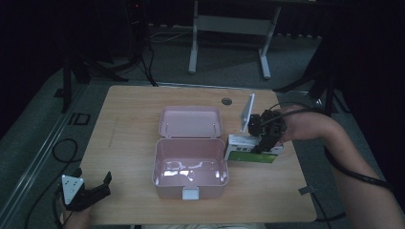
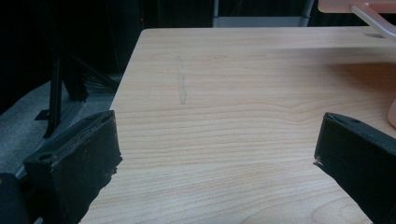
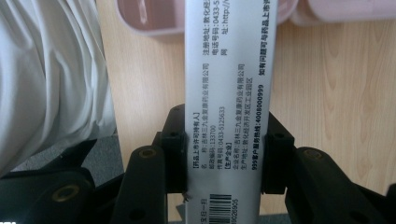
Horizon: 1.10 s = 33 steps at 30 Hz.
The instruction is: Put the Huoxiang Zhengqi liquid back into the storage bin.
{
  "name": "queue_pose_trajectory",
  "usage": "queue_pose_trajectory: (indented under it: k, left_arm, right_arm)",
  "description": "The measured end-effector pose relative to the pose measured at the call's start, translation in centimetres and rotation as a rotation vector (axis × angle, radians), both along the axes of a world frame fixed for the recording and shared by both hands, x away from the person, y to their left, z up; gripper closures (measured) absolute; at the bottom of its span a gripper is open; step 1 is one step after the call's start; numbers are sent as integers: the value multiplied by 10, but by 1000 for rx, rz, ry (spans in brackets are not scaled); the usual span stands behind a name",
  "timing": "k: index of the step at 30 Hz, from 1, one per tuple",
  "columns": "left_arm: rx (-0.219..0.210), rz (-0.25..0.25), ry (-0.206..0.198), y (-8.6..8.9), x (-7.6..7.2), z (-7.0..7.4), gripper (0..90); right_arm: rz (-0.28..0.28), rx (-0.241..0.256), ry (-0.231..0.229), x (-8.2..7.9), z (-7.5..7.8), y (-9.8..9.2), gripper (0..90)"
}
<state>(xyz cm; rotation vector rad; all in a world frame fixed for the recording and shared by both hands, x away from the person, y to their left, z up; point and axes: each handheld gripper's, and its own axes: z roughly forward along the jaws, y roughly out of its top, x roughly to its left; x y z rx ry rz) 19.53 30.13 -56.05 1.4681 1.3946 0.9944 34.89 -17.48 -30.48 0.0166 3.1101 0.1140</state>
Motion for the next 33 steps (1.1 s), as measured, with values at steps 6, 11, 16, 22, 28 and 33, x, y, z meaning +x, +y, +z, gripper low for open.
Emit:
queue_pose_trajectory:
  k: [6, 11, 16, 22, 28, 33]
  left_arm:
    - [-2, -2, 2, 0, 0, 0, 3]
    - [-5, -3, 1, 0, 0, 0, 3]
    - [-4, -5, 2, 0, 0, 0, 3]
    - [-3, -8, 2, 0, 0, 0, 3]
    - [-4, -10, 3, 0, 0, 0, 3]
    - [-2, -10, 3, 0, 0, 0, 3]
  right_arm:
    - [31, 7, 9, 1, 0, 22, 617]
    - [51, 0, 6, 3, -3, 41, 616]
    - [74, -5, 22, 2, -6, 62, 616]
    - [96, 1, 27, 4, -9, 83, 616]
    - [115, -14, 44, -1, -14, 99, 616]
    - [136, -6, 50, -4, -18, 112, 616]
